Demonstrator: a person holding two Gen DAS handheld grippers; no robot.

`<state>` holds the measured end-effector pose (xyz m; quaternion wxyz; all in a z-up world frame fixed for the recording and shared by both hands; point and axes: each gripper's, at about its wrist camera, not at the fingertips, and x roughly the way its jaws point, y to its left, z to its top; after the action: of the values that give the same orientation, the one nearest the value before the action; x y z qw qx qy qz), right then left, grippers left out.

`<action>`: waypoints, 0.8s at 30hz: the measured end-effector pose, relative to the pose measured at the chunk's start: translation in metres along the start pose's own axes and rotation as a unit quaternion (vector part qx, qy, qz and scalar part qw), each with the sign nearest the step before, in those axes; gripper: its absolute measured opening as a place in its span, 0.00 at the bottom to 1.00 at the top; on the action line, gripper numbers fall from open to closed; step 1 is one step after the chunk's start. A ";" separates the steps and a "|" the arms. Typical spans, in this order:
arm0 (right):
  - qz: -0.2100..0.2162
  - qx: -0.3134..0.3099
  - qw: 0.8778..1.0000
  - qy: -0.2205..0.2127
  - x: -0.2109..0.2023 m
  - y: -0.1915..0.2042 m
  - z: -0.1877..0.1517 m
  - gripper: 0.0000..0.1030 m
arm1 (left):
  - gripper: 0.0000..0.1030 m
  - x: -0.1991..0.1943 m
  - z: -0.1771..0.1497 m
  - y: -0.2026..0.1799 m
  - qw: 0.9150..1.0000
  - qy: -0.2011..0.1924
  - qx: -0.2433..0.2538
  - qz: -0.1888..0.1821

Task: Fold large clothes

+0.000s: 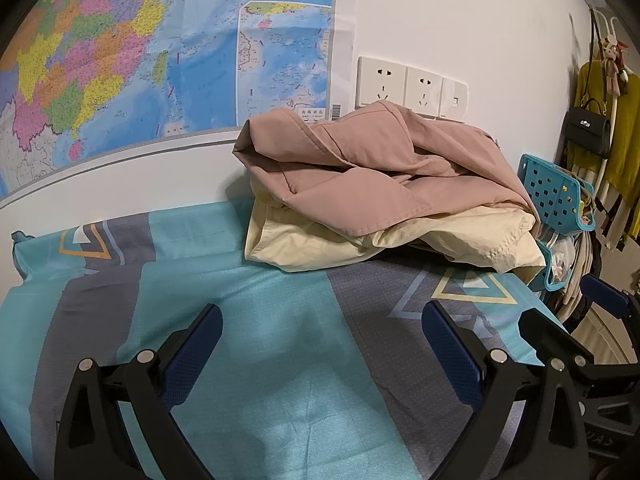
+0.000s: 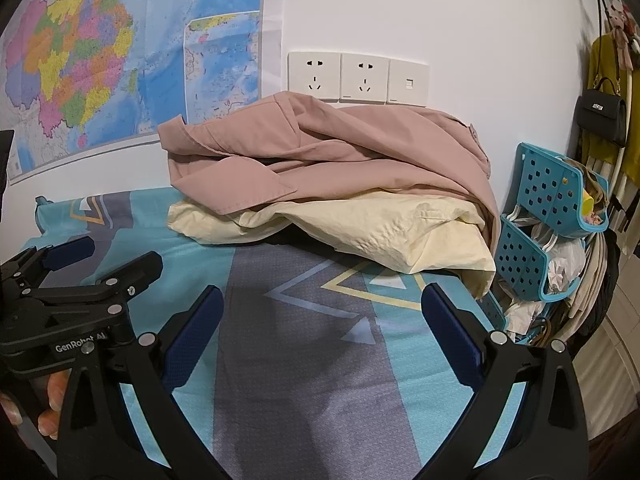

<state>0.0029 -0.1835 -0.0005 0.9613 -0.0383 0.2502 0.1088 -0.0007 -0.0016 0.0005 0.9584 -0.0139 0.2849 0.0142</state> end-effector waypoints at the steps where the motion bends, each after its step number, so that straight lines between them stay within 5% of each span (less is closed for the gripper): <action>1: 0.001 0.000 1.000 0.000 0.000 0.000 0.000 0.95 | 0.94 0.000 0.000 0.000 1.000 -0.002 0.002 0.002; 24: 0.002 -0.006 1.000 -0.001 0.004 -0.002 0.000 0.95 | 0.94 0.004 0.001 -0.002 1.000 0.017 0.004 0.001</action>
<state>0.0068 -0.1842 -0.0023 0.9611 -0.0435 0.2483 0.1126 0.0035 -0.0034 -0.0012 0.9534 -0.0102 0.3011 0.0142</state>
